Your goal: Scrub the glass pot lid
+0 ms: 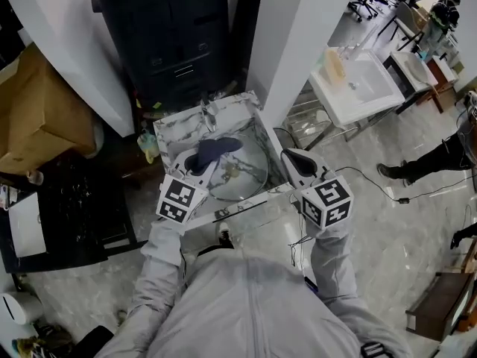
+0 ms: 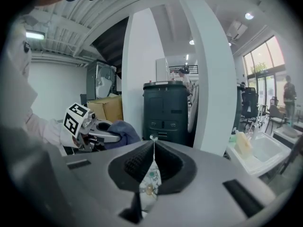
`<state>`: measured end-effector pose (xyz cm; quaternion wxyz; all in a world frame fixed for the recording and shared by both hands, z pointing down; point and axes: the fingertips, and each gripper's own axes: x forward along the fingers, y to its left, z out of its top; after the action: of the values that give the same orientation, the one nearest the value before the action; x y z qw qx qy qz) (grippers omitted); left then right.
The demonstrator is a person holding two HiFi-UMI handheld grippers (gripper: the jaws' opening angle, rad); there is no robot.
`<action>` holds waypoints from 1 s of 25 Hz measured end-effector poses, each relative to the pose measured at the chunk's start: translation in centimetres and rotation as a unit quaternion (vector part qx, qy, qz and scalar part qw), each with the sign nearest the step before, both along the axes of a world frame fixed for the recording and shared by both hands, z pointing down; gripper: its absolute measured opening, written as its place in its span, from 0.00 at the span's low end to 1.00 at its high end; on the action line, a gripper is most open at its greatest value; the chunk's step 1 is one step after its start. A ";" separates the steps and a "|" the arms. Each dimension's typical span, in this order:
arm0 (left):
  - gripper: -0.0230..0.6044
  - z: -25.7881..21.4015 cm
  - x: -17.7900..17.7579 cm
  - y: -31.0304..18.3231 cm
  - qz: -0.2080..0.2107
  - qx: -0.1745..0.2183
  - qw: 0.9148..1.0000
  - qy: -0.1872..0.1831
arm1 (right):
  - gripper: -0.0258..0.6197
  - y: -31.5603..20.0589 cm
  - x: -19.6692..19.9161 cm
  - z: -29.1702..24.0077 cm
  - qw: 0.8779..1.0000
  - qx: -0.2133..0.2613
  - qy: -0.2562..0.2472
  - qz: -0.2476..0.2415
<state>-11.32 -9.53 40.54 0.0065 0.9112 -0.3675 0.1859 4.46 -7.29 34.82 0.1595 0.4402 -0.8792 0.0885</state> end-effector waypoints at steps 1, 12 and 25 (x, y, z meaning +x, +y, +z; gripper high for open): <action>0.16 0.6 0.0 -0.1 0.004 -0.005 1.000 0.000 | 0.09 -0.3 0.0 0.4 1.000 -0.003 0.001 0.003; 0.16 10.4 -0.9 -1.9 -0.028 -0.112 0.993 -0.027 | 0.09 -3.0 -0.3 3.9 0.999 -0.034 0.003 0.004; 0.16 19.3 0.3 -6.5 -0.109 -0.179 0.974 -0.084 | 0.09 -6.7 1.6 7.2 0.997 -0.077 -0.012 -0.005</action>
<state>-11.00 -16.04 59.79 0.1584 0.8307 -0.4250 0.3229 6.03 -13.96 41.99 0.1832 0.4207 -0.8738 0.1607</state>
